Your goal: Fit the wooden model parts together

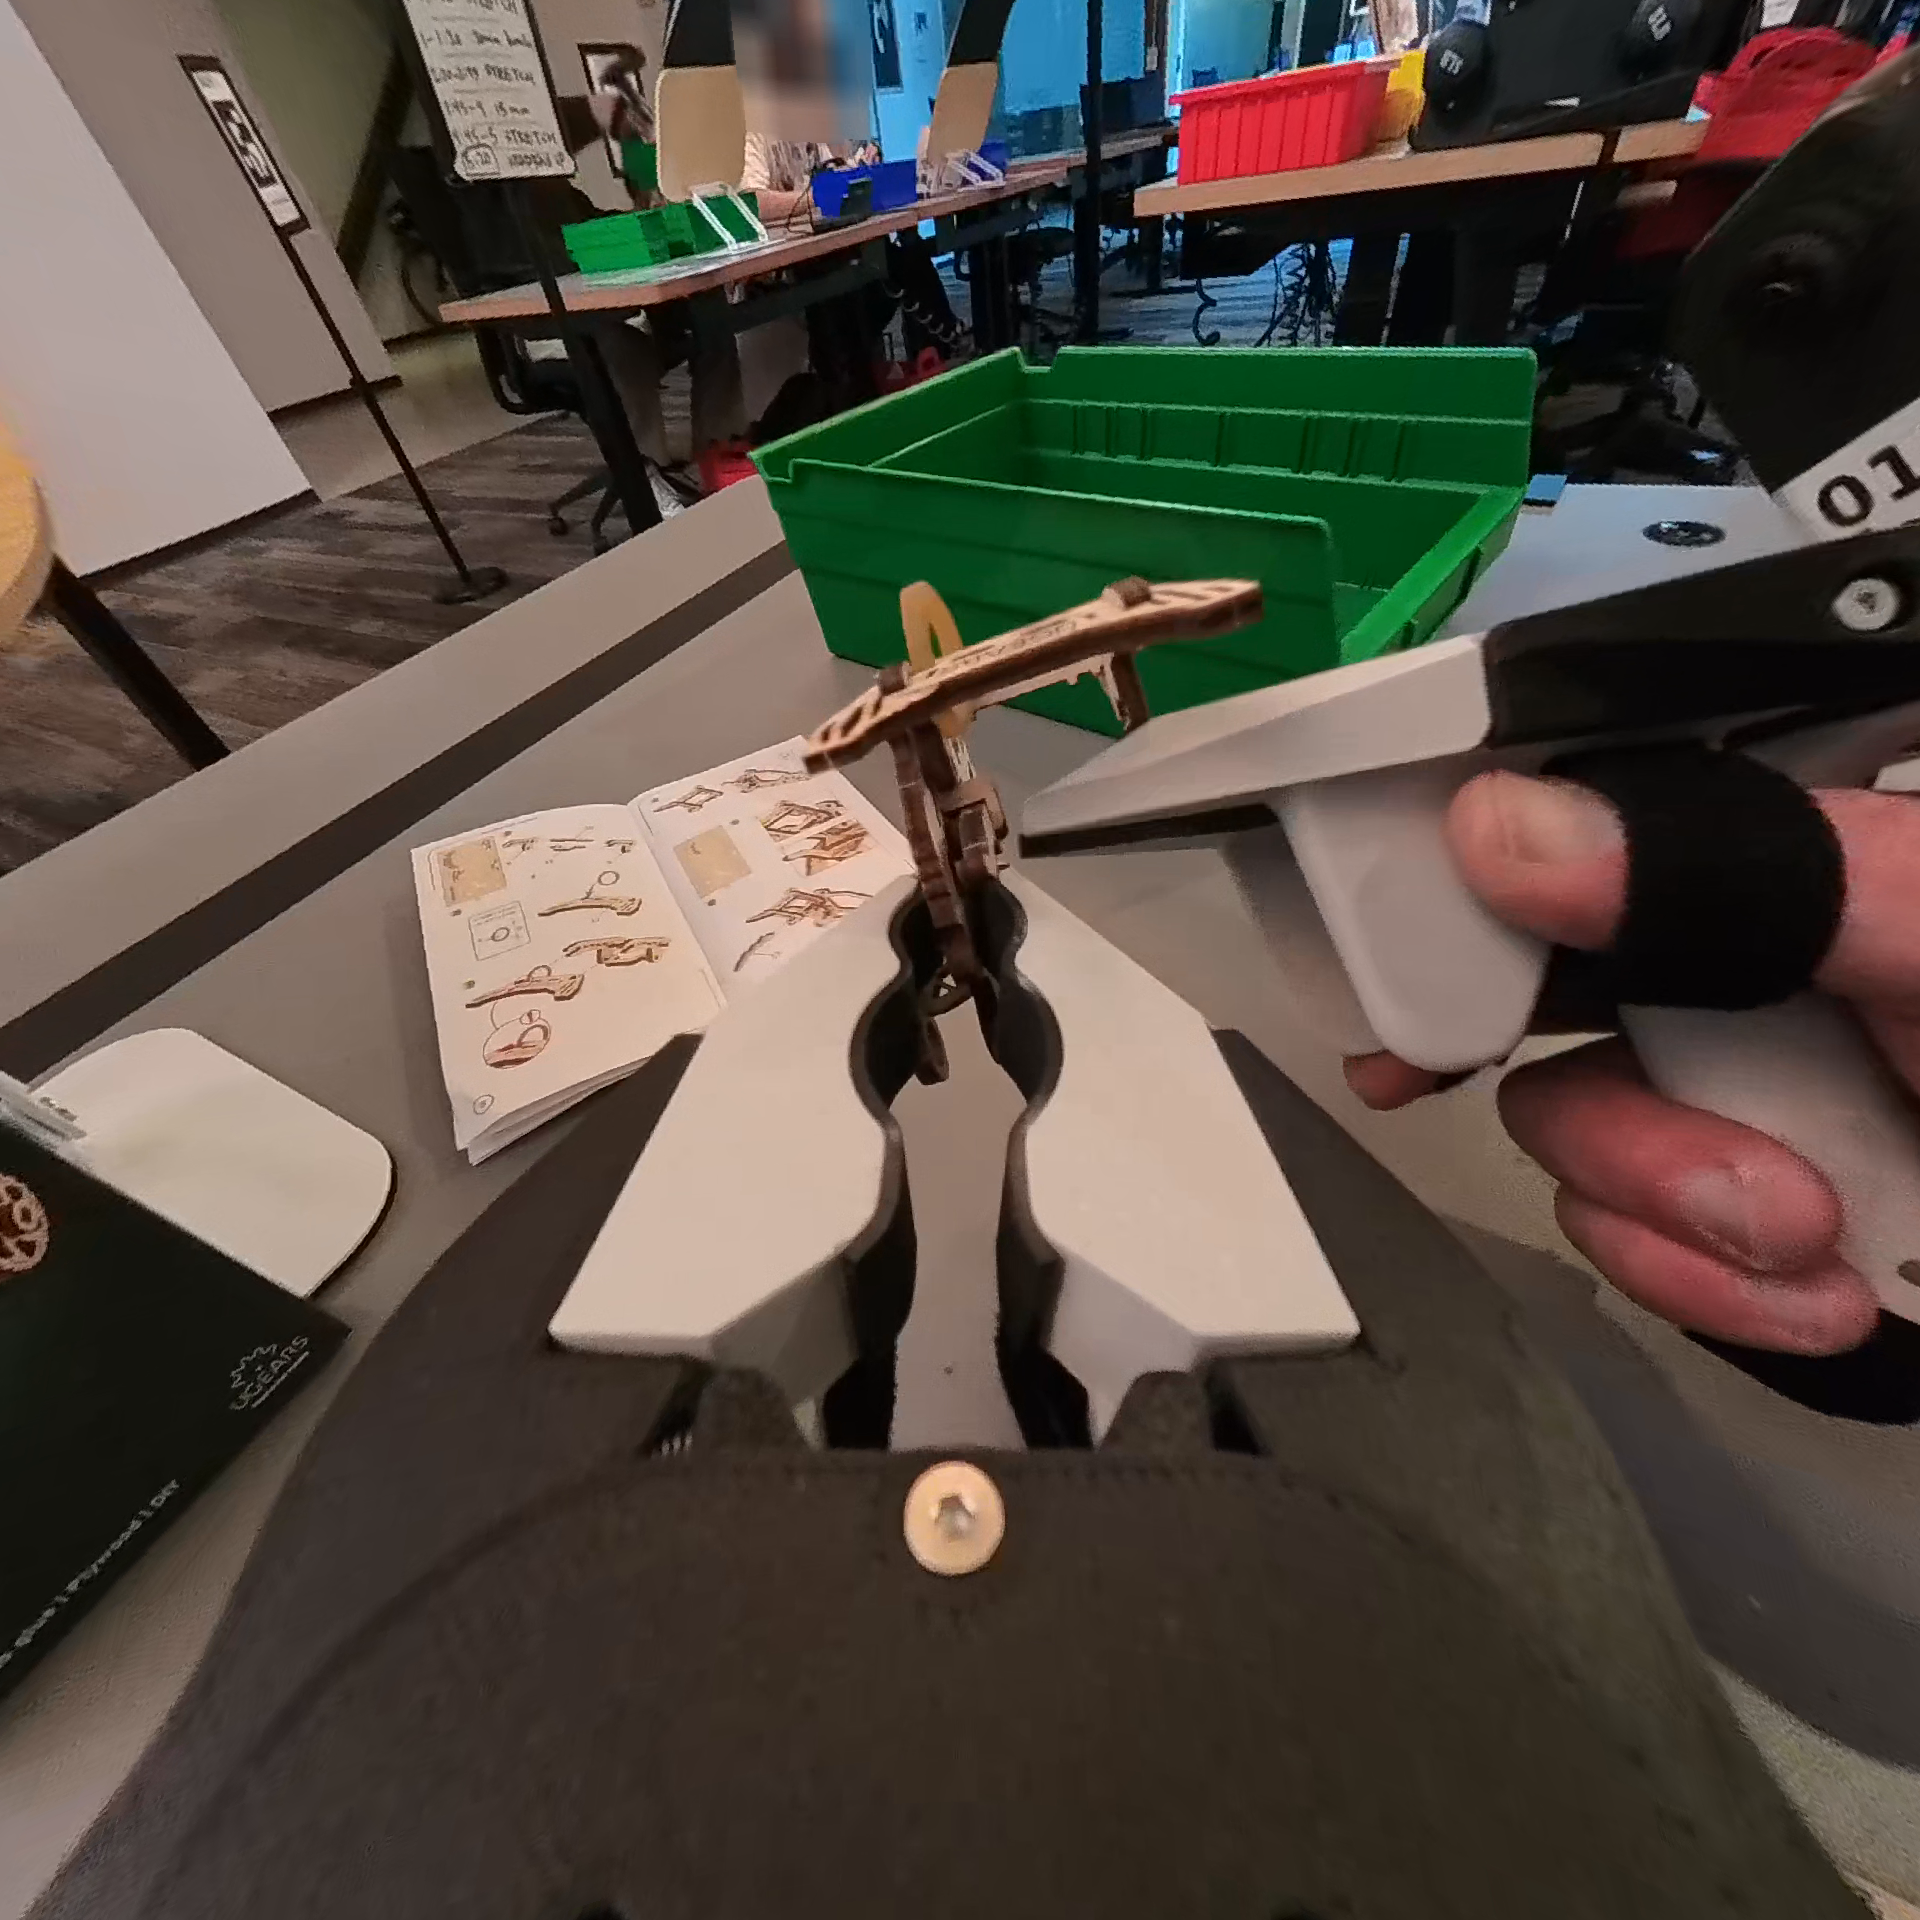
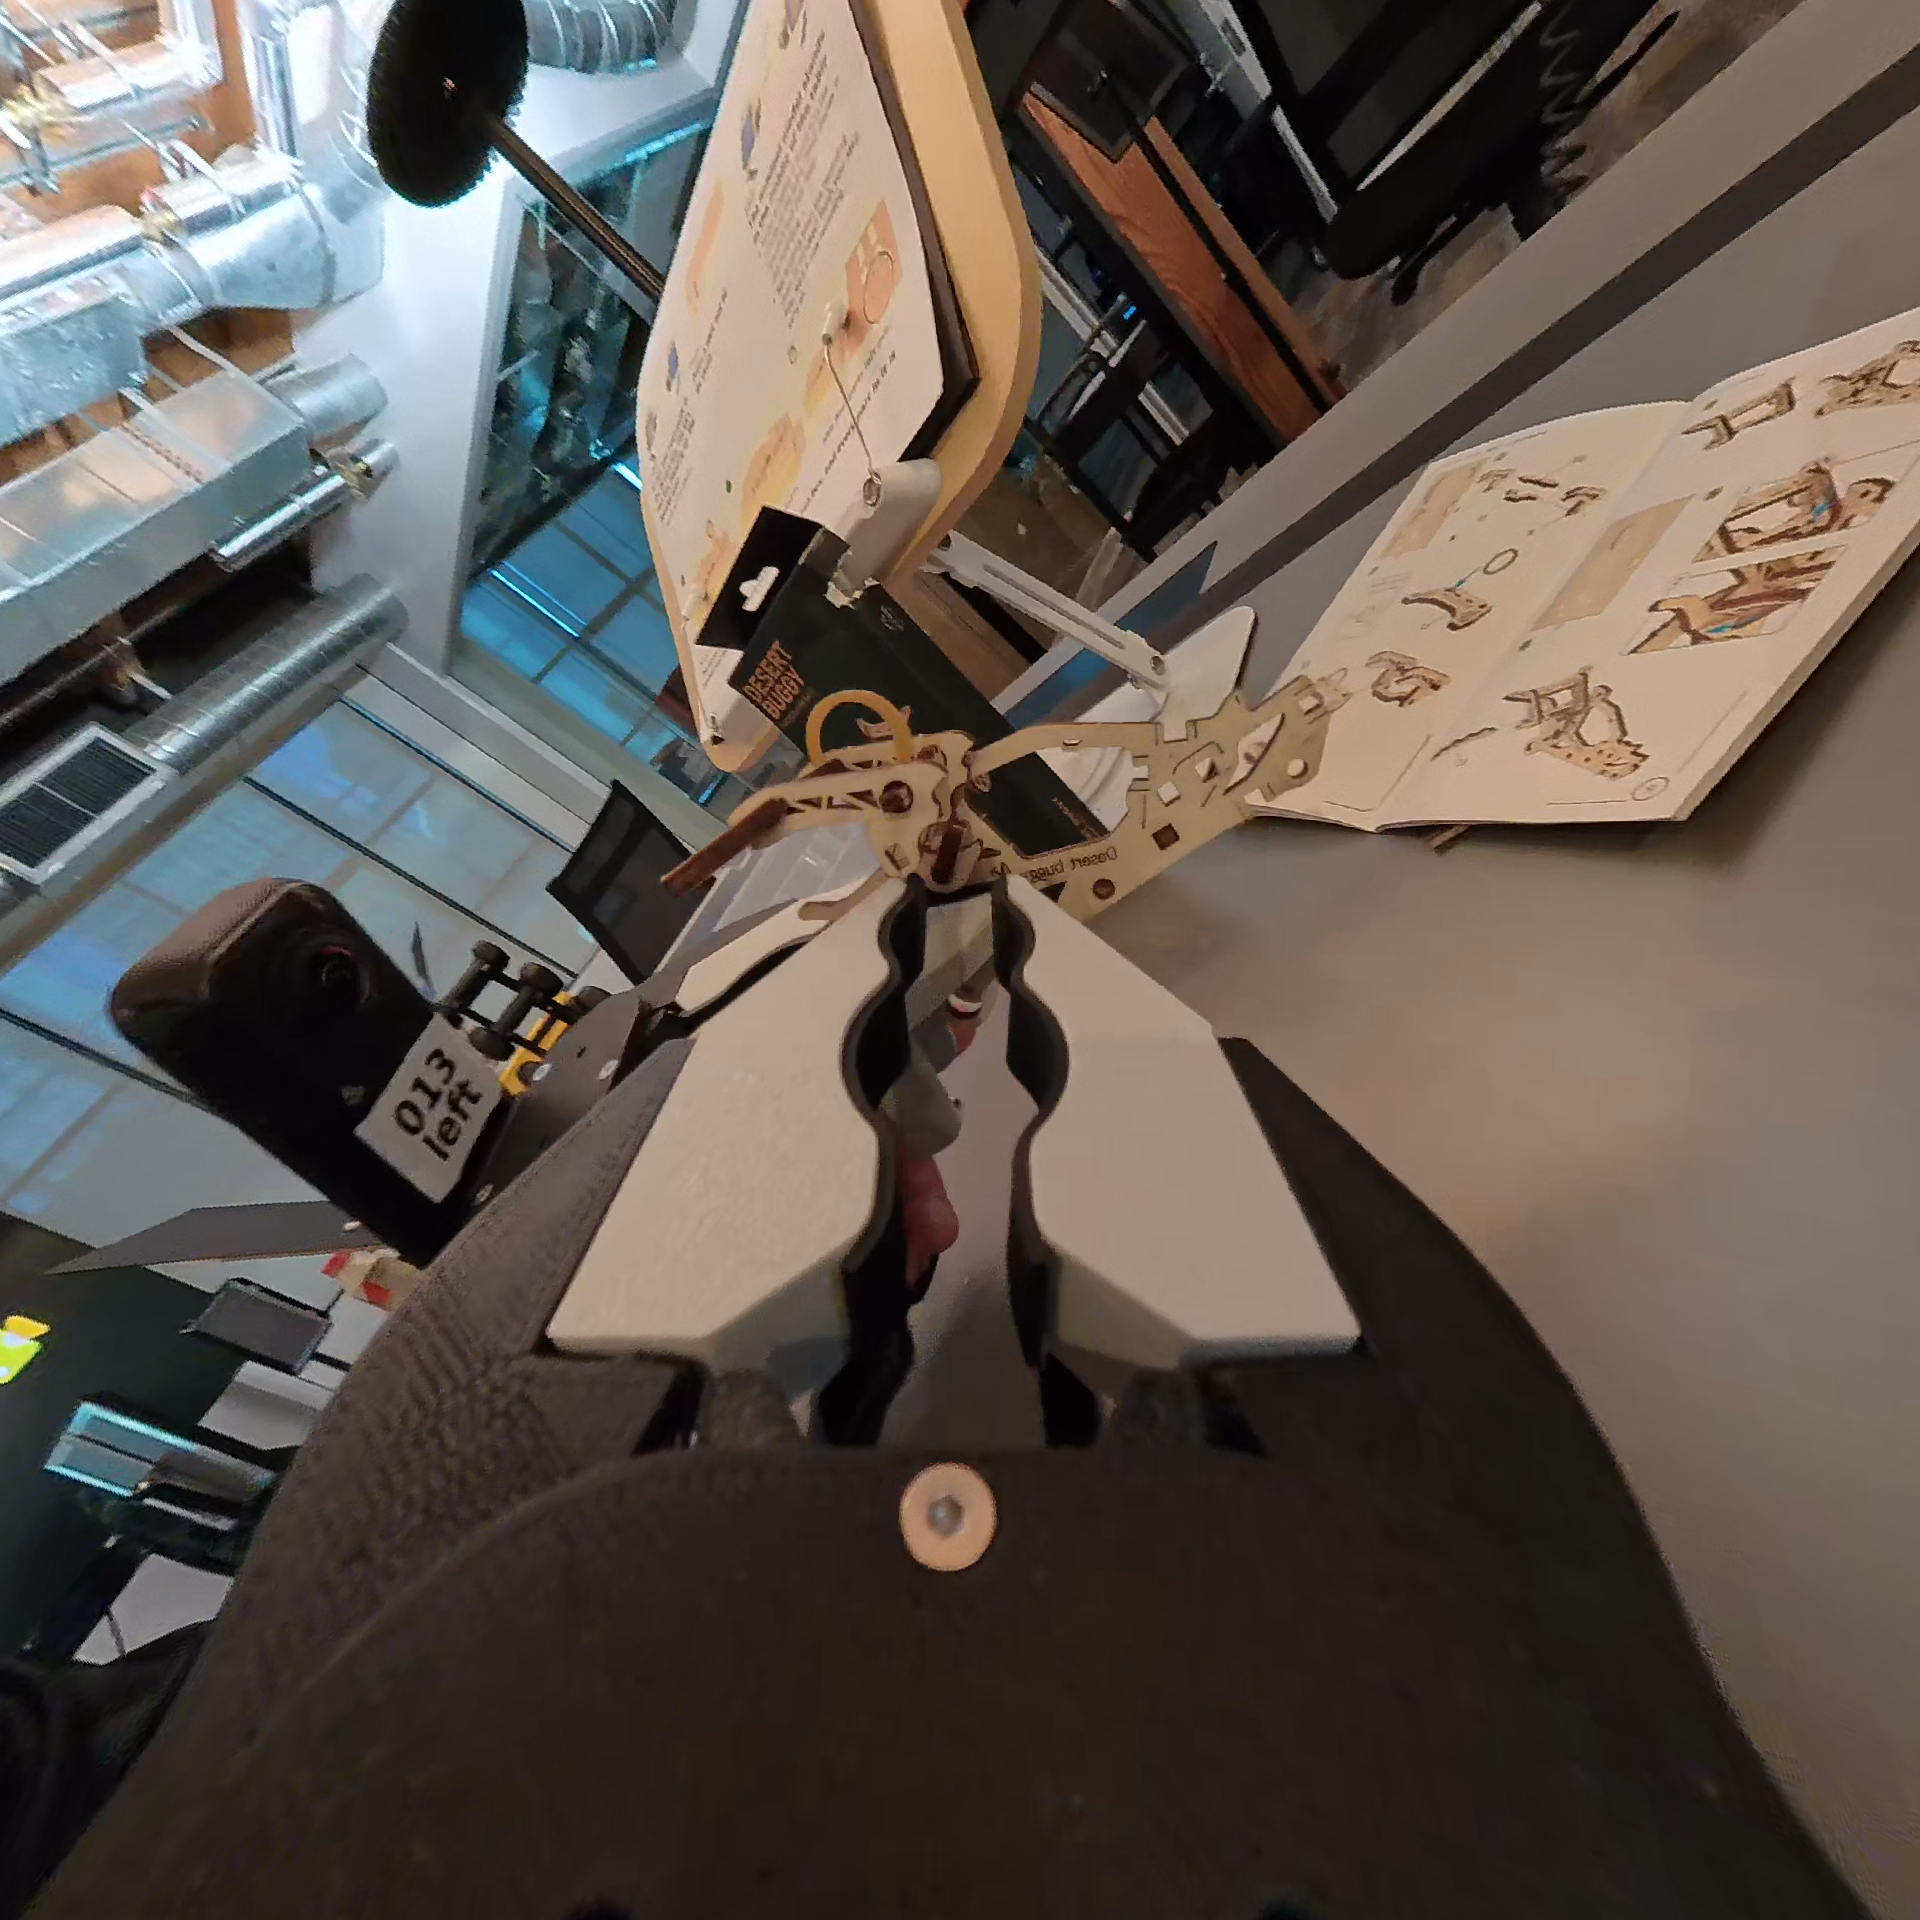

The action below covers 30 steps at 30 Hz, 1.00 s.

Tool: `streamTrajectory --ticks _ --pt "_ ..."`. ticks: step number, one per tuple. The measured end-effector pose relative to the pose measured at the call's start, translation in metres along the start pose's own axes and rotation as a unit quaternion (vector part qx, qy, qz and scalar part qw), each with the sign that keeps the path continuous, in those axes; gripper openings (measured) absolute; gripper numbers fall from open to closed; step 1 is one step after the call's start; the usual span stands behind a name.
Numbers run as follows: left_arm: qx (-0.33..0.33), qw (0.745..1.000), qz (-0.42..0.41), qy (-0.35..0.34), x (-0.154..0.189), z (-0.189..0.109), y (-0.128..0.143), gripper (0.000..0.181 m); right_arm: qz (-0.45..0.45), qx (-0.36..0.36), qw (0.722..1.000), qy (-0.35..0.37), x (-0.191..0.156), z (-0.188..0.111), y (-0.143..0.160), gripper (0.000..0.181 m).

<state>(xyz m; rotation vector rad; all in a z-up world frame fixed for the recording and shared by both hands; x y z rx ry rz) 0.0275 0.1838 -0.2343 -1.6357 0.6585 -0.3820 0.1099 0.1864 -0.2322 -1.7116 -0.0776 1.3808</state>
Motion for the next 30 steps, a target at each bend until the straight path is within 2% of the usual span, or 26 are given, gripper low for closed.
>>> streamTrajectory --ticks 6,13,20,30 --pt "-0.002 1.0 0.015 0.007 0.007 0.002 0.0 0.005 0.005 0.014 1.0 0.0 0.002 -0.001 -0.002 0.018" --pt "-0.001 1.0 0.027 0.009 0.012 0.003 0.0 0.005 0.02 0.022 1.0 -0.002 0.003 -0.003 -0.003 0.006" --pt "-0.007 1.0 0.015 0.0 0.01 0.001 0.0 0.005 0.008 0.011 1.0 0.017 0.002 -0.003 -0.002 0.005" --pt "0.012 0.997 -0.067 0.031 0.001 -0.002 0.0 0.005 0.01 -0.014 1.0 0.0 -0.001 0.0 -0.003 0.004"
Point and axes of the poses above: each gripper's, where its closed fingertips meet, z out along the fingers, y out of its underside, x = y × z across the jaws, the point moved 6 cm from there along -z, back along the fingers, and after that the axes turned 2 degrees about x, right-handed, at the moved point
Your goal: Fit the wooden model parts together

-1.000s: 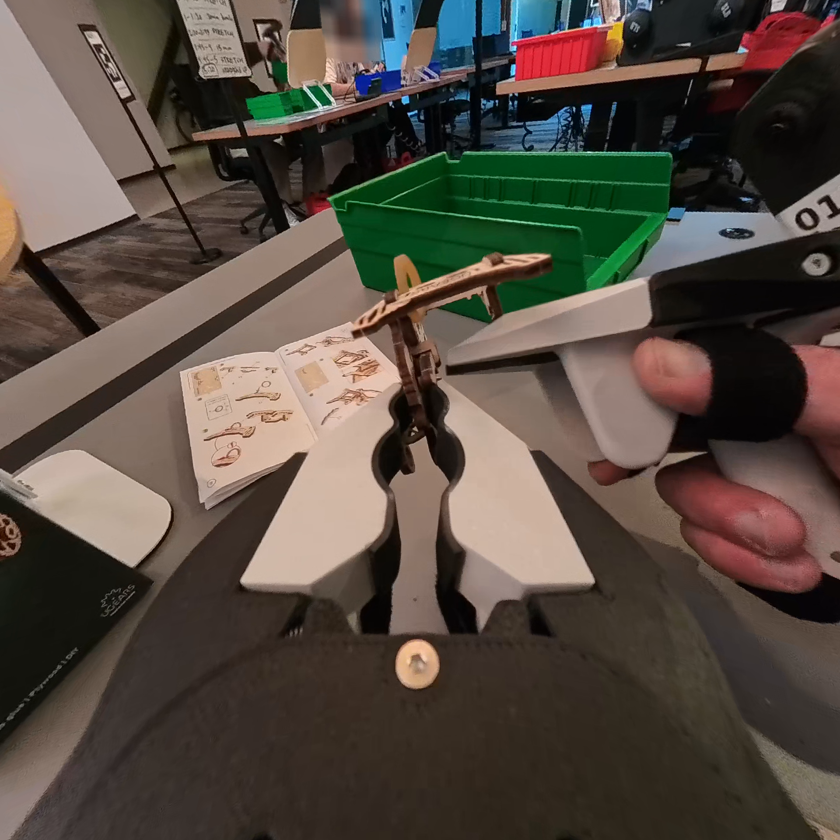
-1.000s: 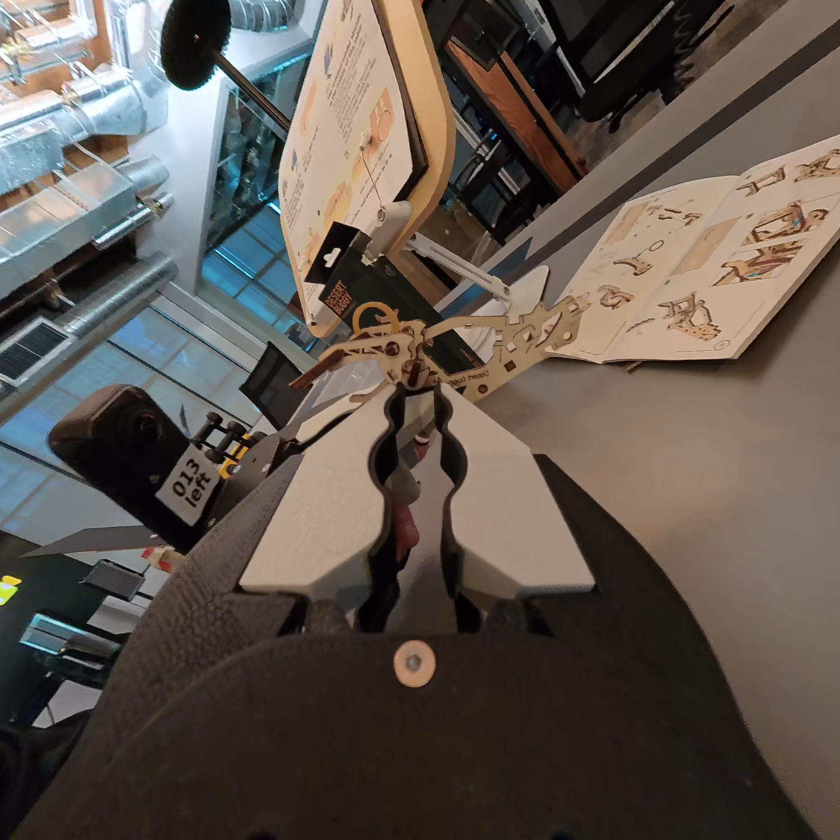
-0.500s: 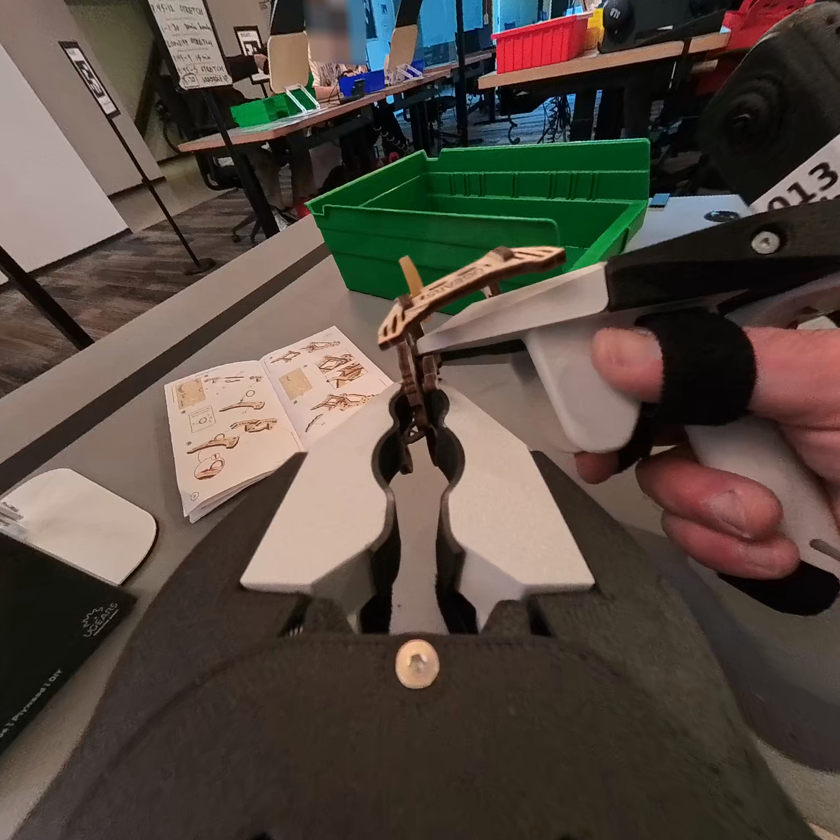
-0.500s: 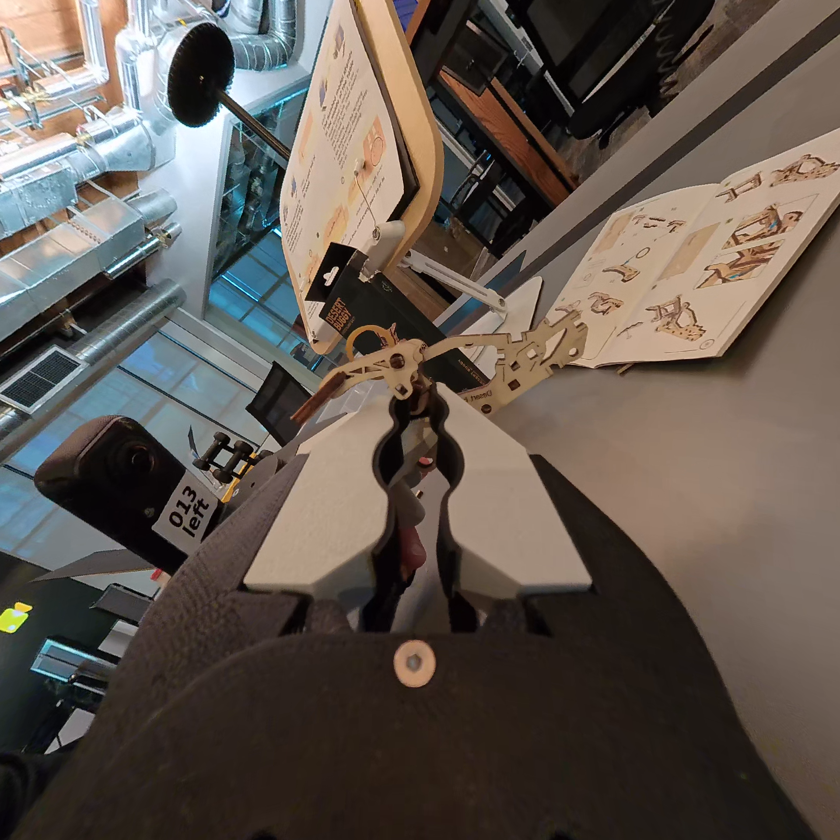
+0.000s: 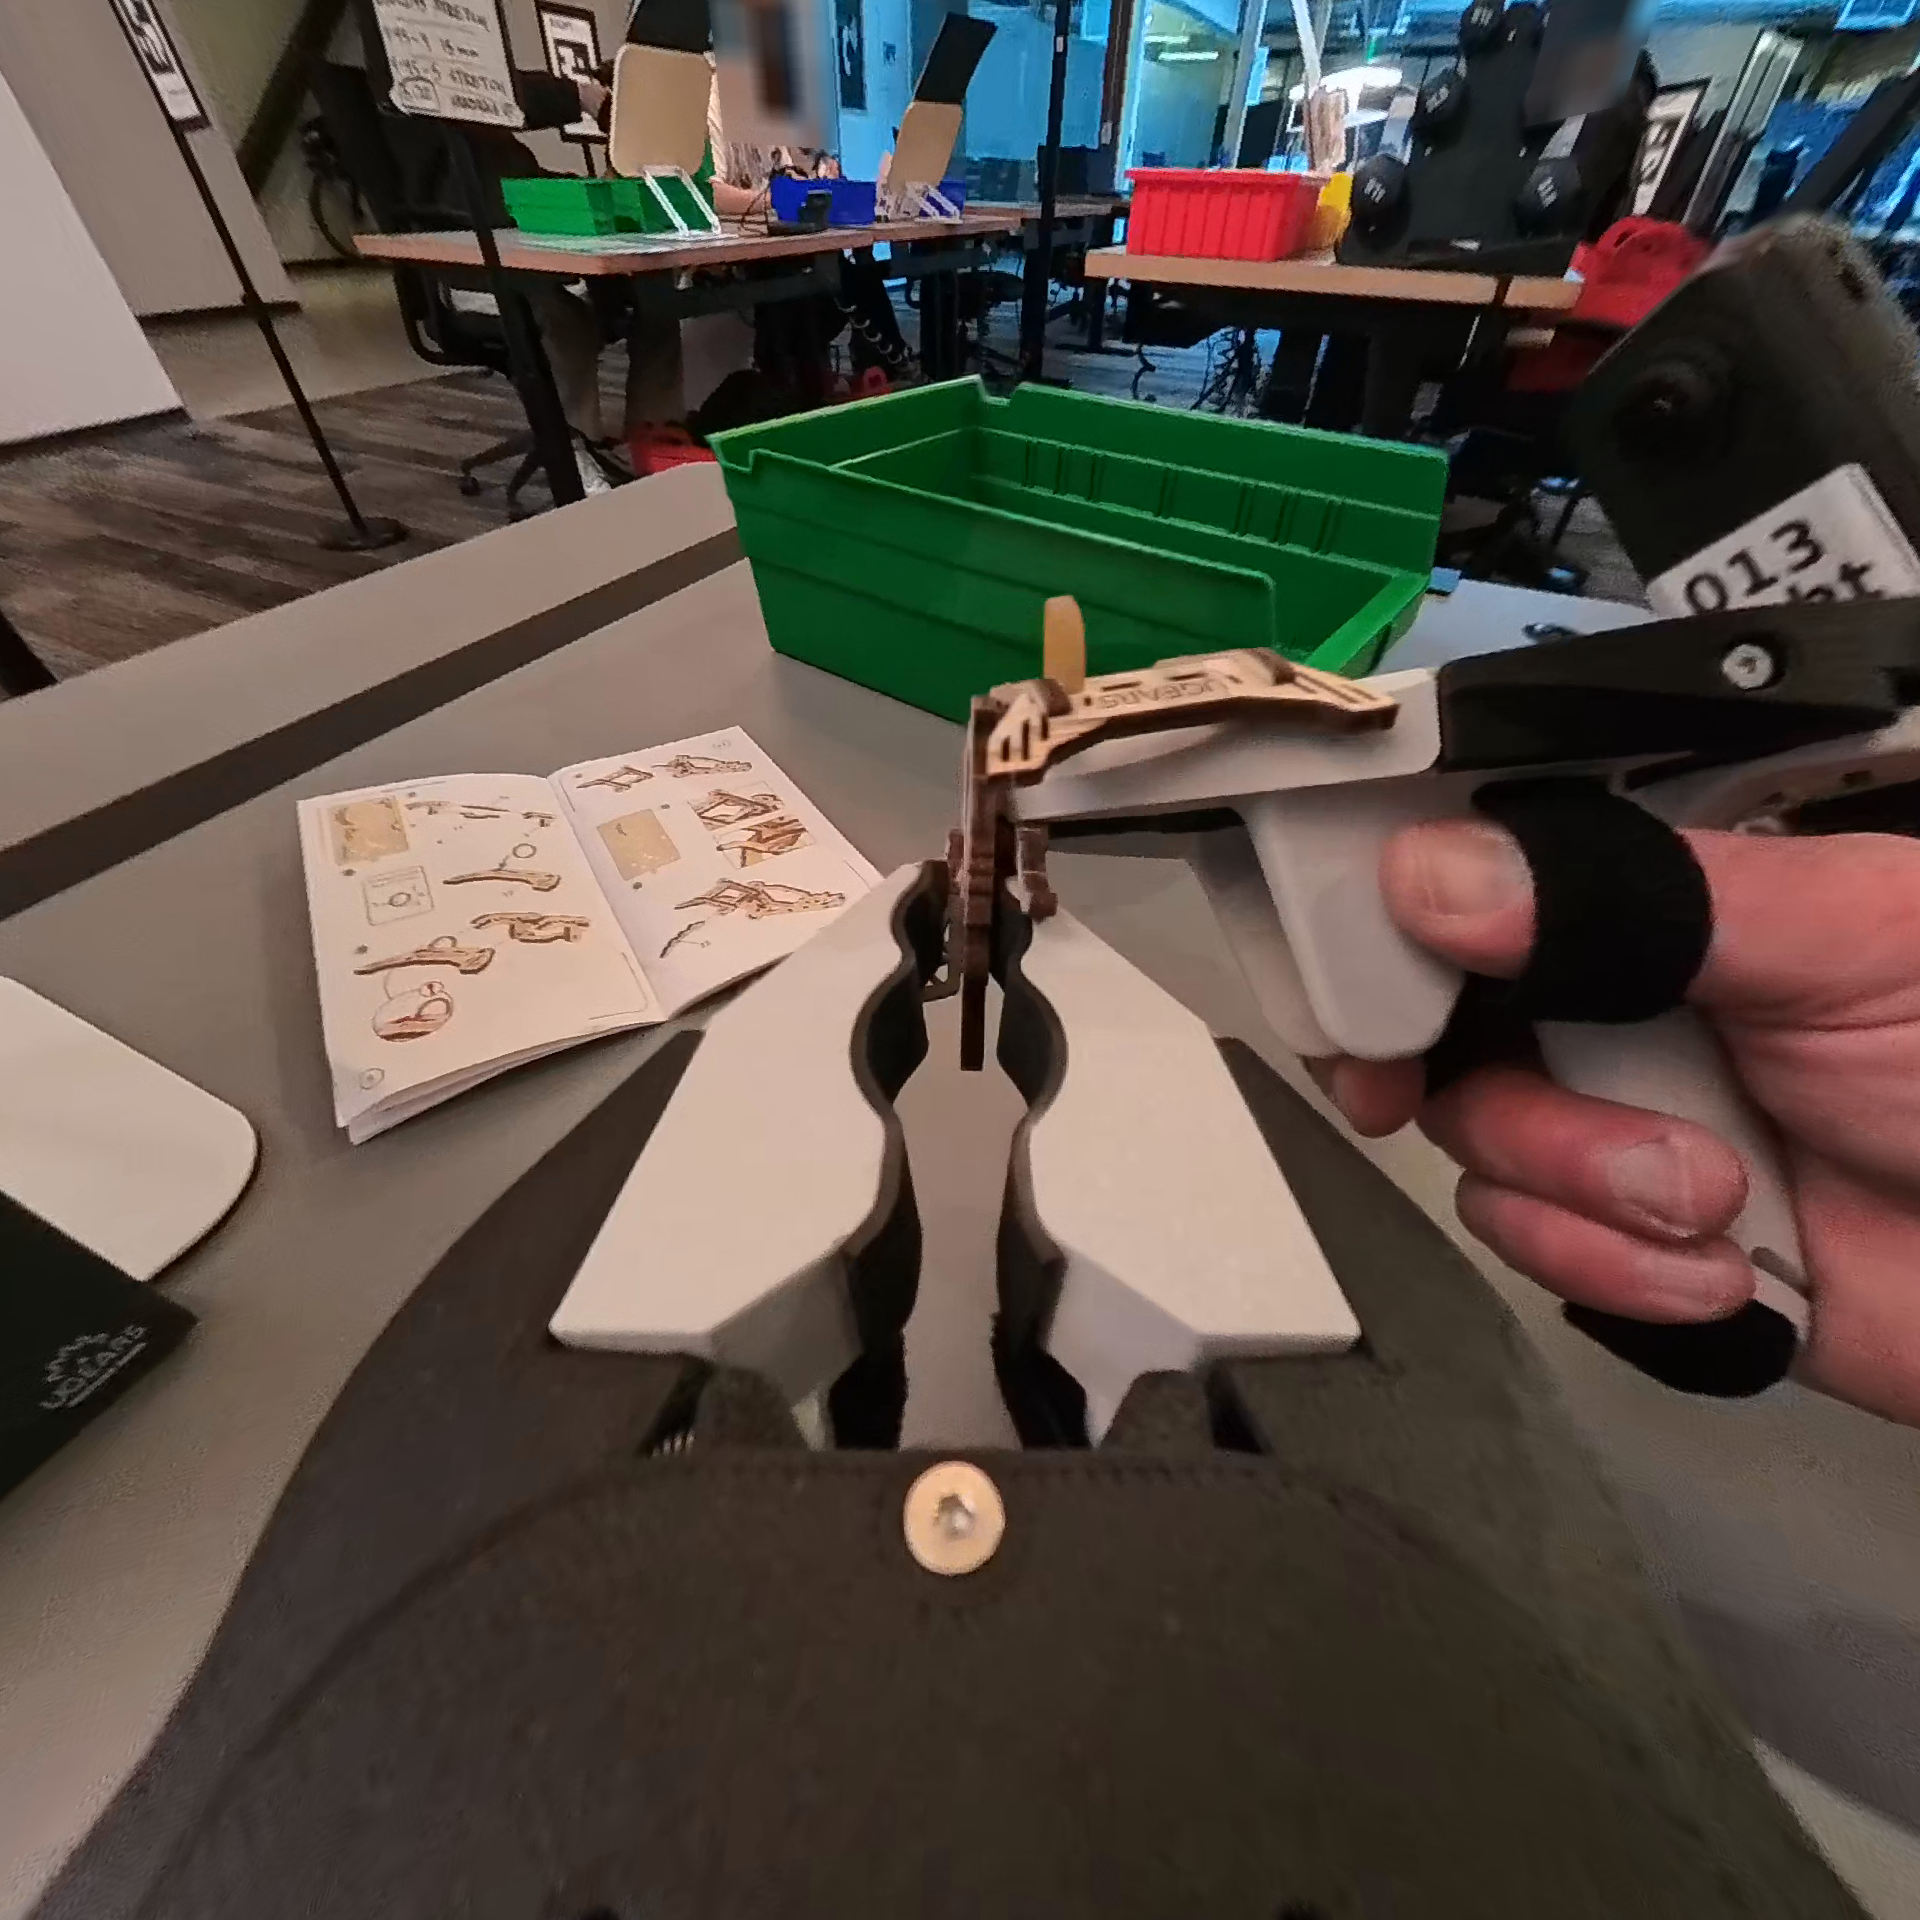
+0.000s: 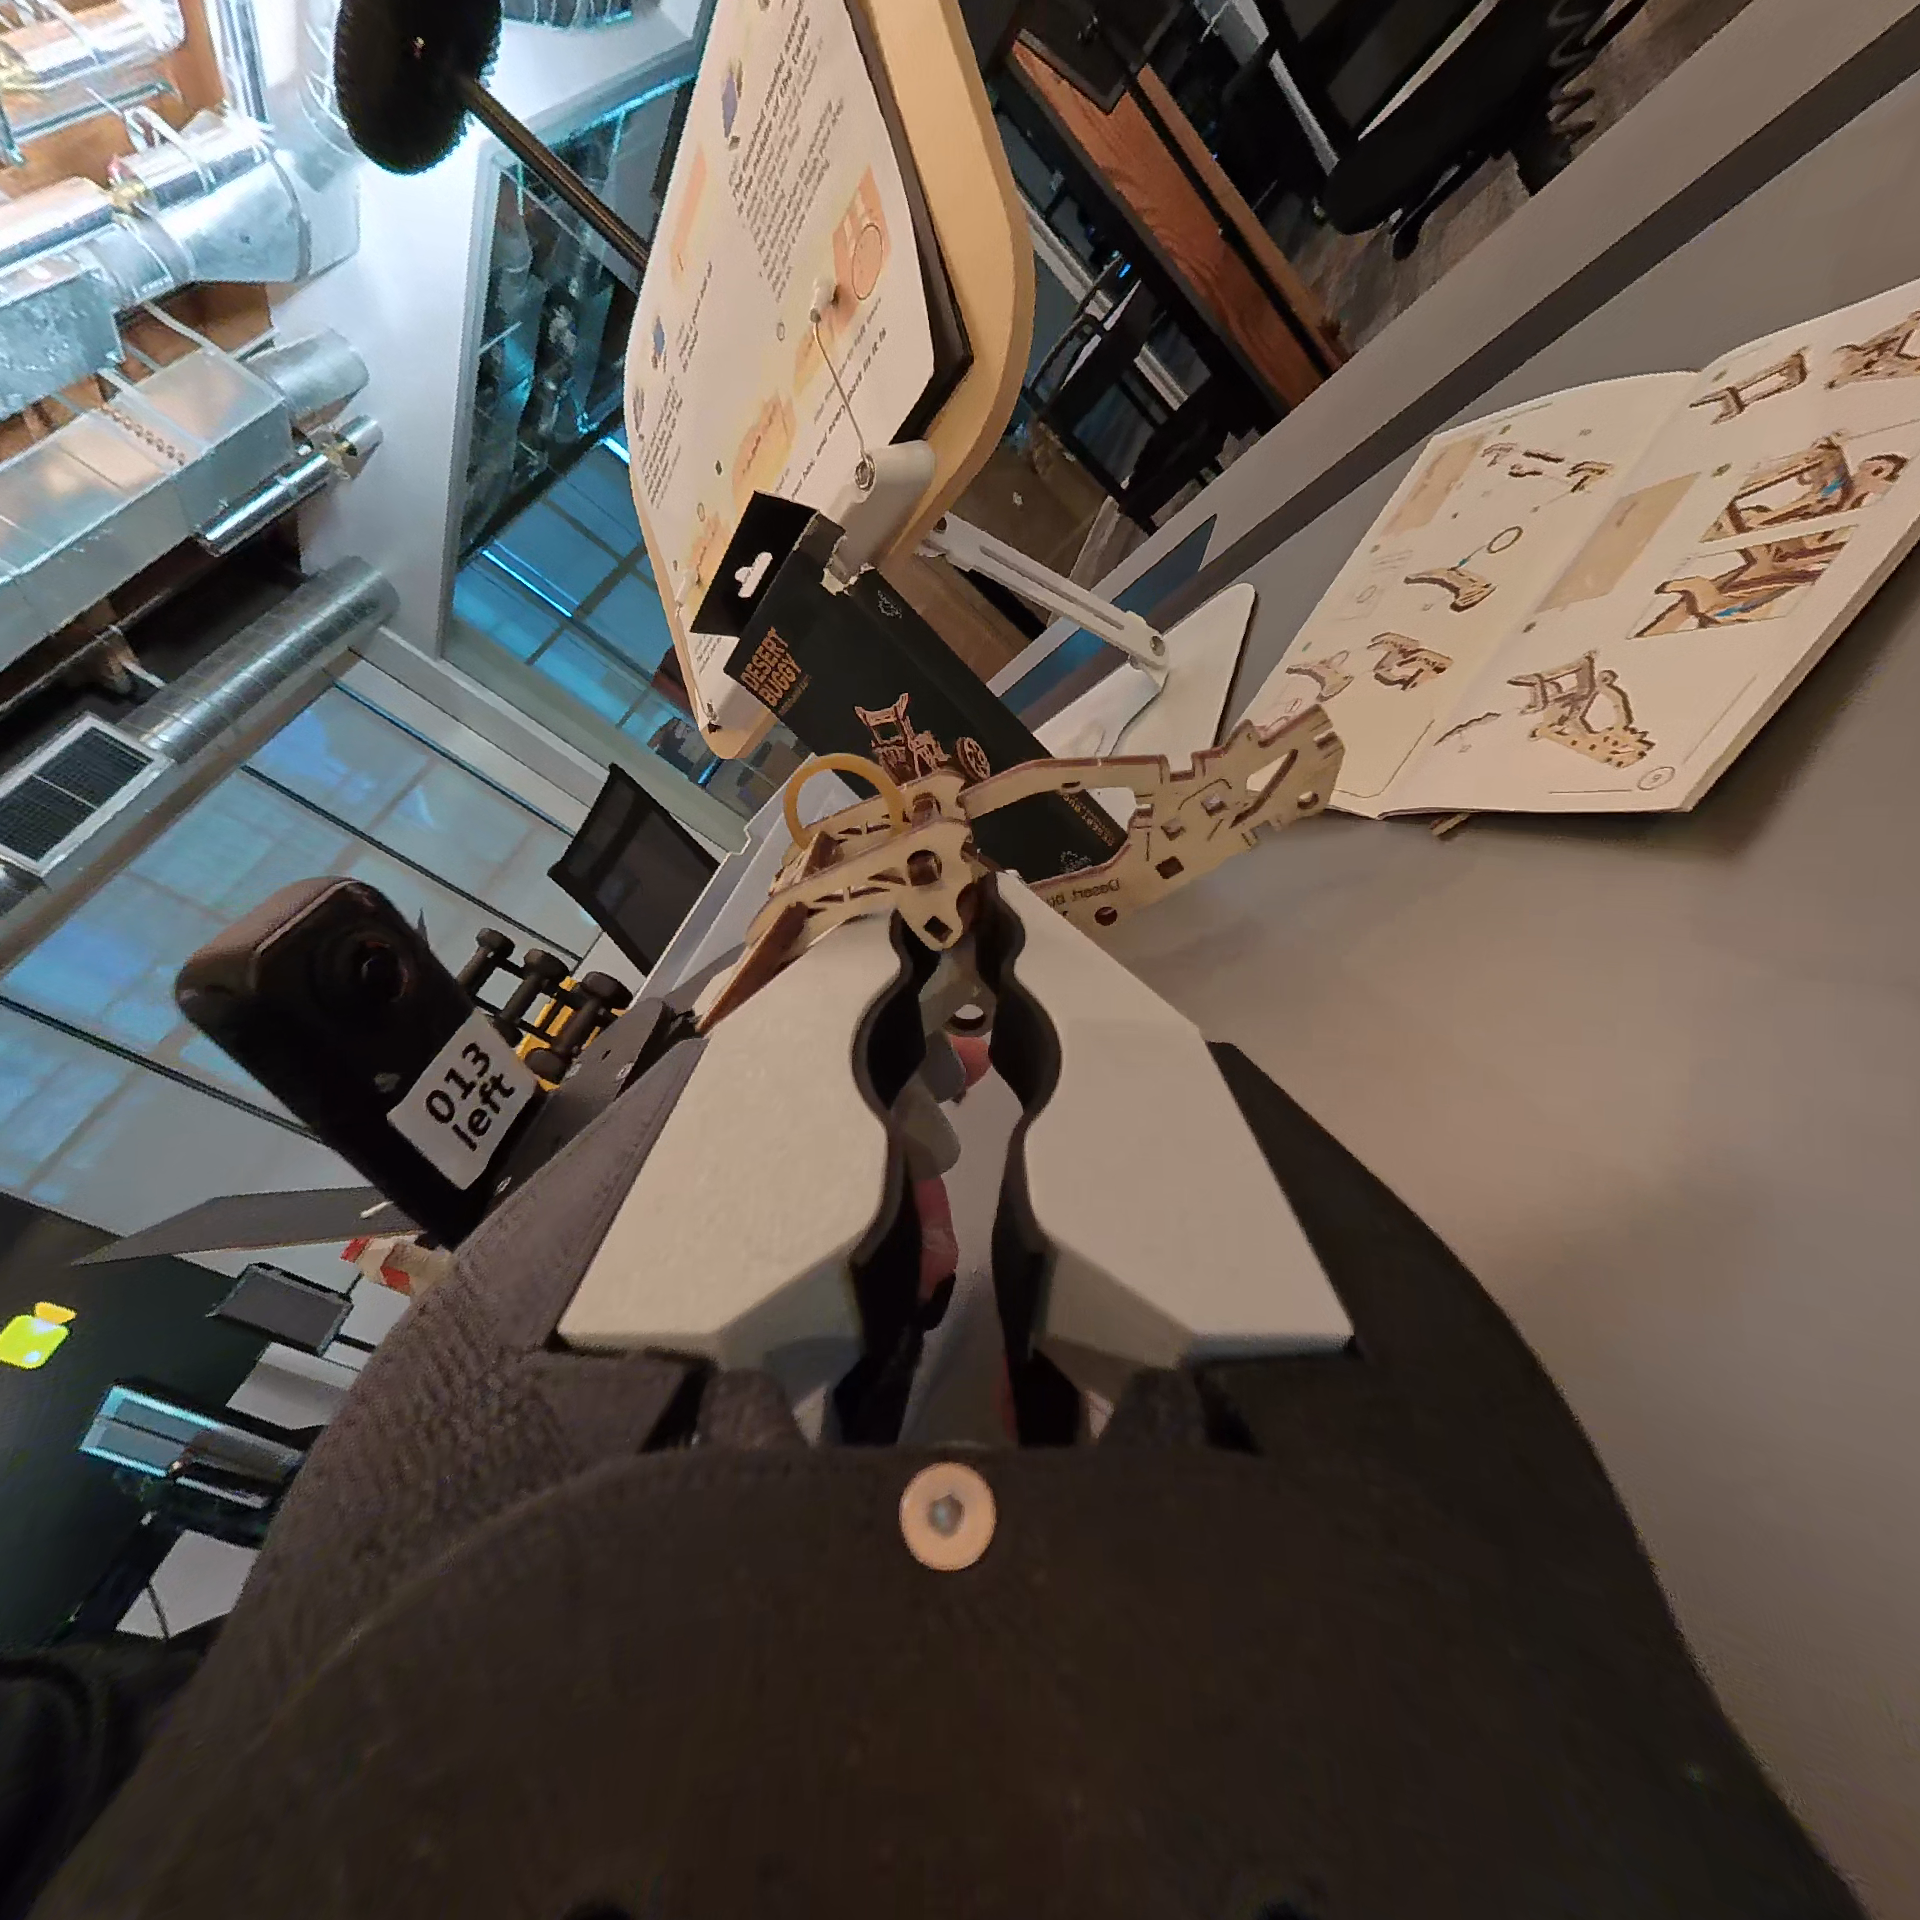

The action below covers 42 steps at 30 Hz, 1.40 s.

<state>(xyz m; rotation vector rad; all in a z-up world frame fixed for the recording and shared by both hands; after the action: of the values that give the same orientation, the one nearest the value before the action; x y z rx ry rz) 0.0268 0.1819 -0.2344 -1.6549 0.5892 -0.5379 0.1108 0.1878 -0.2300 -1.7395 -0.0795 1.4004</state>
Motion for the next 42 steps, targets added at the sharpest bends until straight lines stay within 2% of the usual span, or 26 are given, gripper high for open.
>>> streamTrajectory --ticks 8,13,15,21,25,27,29,33,36,38,40,42 --pt "0.016 0.999 -0.043 -0.001 -0.004 -0.002 -0.002 0.005 0.024 0.034 0.999 0.023 -0.006 0.004 0.003 0.004" --pt "0.021 0.995 -0.092 0.022 -0.006 -0.004 -0.001 0.005 0.02 0.019 1.0 0.011 -0.006 0.005 0.003 0.004" --pt "0.018 0.998 -0.065 0.018 -0.005 -0.005 -0.003 0.005 0.017 0.002 1.0 -0.005 -0.006 0.003 0.001 0.004" --pt "0.031 0.994 -0.091 0.054 -0.003 -0.002 -0.002 0.005 0.017 -0.042 0.998 -0.033 -0.004 -0.001 -0.005 0.004" --pt "0.044 0.993 -0.086 0.061 -0.004 -0.002 -0.003 0.005 0.015 -0.017 0.999 -0.029 -0.006 0.001 -0.004 0.005" --pt "0.038 0.996 -0.054 0.053 -0.002 -0.002 -0.004 0.005 0.026 -0.011 0.999 -0.043 -0.005 0.001 -0.005 0.005" --pt "0.04 0.995 -0.072 0.064 -0.002 -0.001 -0.004 0.005 0.021 -0.016 0.999 -0.041 -0.007 -0.001 -0.008 0.019" --pt "0.038 0.995 -0.072 0.063 -0.005 -0.002 -0.003 0.005 0.007 -0.037 0.999 -0.024 0.0 -0.007 -0.006 0.027" --pt "0.033 0.995 -0.066 0.063 -0.008 -0.004 -0.003 0.004 -0.073 -0.075 0.994 0.015 0.008 -0.021 -0.011 0.026" --pt "0.029 0.995 -0.061 0.074 -0.007 -0.003 -0.002 0.004 -0.144 -0.074 0.987 0.021 0.002 -0.028 -0.025 0.025" --pt "0.017 0.995 -0.041 0.095 -0.003 -0.002 -0.003 0.004 -0.273 -0.09 0.957 0.04 -0.008 -0.03 -0.036 0.031" --pt "0.0 0.994 -0.027 0.104 -0.001 -0.001 0.001 0.004 -0.394 -0.12 0.91 0.036 -0.024 -0.029 -0.038 0.033"
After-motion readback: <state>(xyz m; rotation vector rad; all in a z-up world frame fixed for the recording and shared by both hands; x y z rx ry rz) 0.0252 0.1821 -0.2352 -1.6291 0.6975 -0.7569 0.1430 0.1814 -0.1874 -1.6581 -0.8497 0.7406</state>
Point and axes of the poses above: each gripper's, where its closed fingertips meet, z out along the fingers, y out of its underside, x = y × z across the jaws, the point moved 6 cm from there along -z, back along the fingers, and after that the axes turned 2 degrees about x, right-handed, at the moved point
